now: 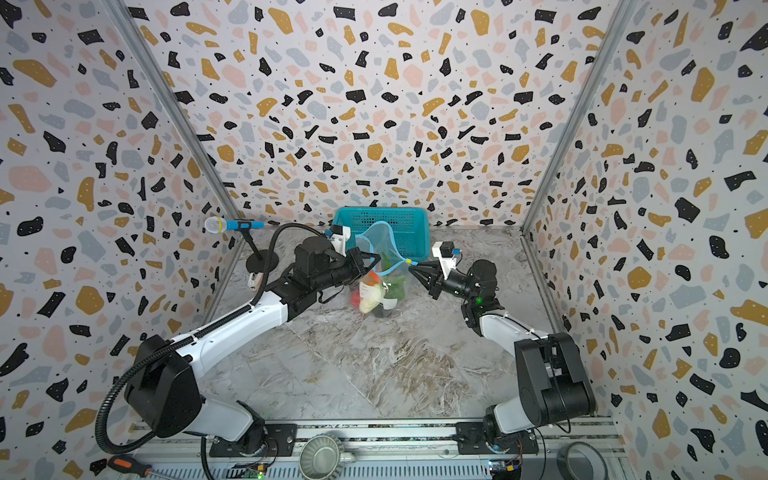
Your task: Place the food in the zip-top bag and seal the zipper
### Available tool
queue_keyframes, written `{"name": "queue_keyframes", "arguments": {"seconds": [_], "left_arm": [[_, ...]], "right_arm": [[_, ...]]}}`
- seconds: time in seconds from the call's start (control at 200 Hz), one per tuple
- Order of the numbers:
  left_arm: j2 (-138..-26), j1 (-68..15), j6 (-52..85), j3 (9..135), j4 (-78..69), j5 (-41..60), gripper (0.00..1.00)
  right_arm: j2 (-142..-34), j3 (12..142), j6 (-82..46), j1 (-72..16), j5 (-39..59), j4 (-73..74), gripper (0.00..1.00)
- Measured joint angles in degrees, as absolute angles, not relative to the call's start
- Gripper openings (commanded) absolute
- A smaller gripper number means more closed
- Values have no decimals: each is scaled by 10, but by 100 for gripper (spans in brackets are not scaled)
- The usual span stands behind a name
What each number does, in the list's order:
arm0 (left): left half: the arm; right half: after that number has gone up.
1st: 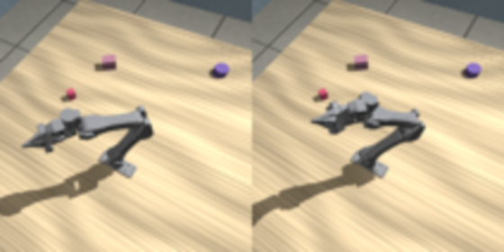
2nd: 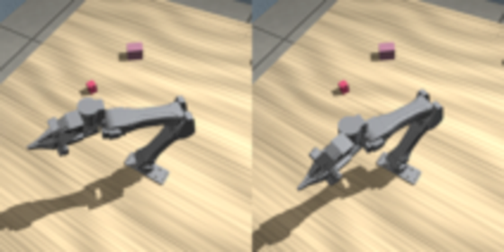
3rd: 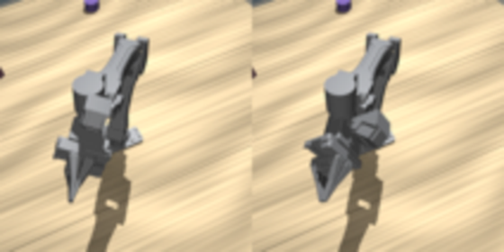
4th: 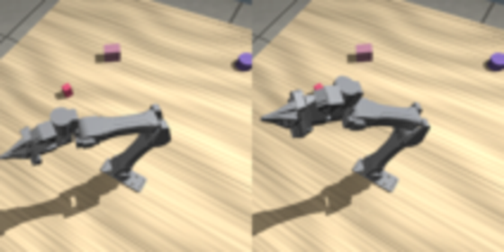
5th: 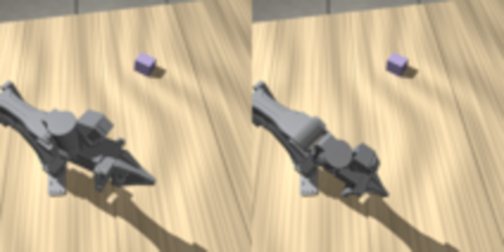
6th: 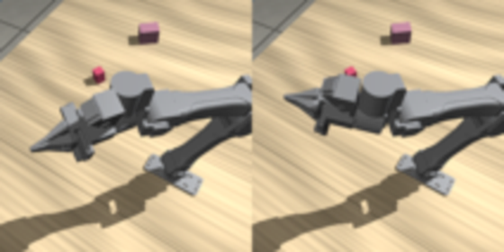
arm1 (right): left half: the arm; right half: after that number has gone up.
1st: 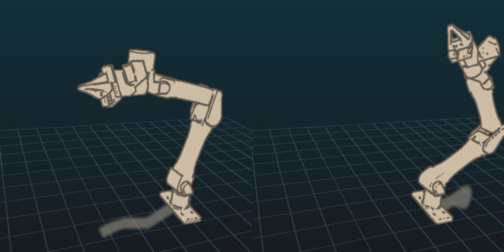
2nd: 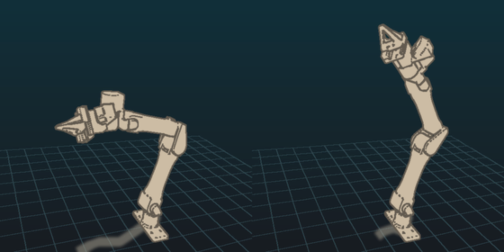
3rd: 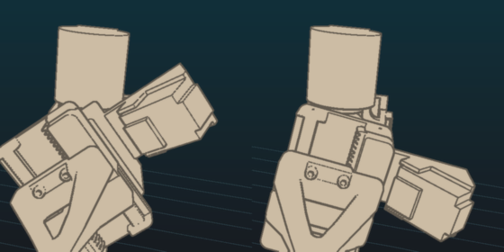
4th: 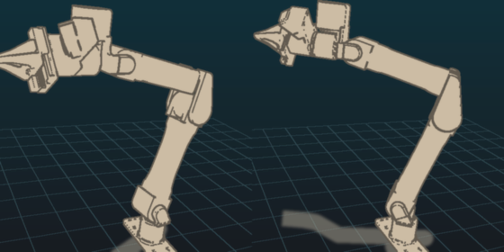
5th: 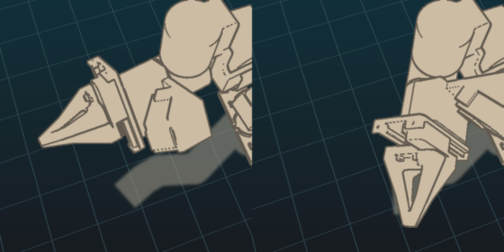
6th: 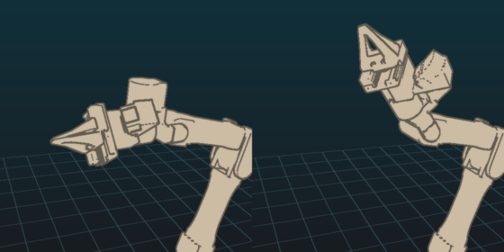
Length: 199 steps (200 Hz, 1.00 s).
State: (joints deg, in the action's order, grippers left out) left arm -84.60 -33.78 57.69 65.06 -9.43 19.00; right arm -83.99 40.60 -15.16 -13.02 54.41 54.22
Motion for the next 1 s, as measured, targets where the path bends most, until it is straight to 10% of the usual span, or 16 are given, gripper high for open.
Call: {"name": "queue_keyframes", "arguments": {"seconds": [0.31,0.696,0.996], "left_arm": [[-835,-338,576,646,-90,187,0],[-812,-314,419,756,102,170,56],[-866,-301,180,961,224,192,57]], "right_arm": [[-840,416,-135,-137,550,545,0],[-838,544,-50,-141,600,390,0],[-842,644,54,-139,646,203,0]]}}
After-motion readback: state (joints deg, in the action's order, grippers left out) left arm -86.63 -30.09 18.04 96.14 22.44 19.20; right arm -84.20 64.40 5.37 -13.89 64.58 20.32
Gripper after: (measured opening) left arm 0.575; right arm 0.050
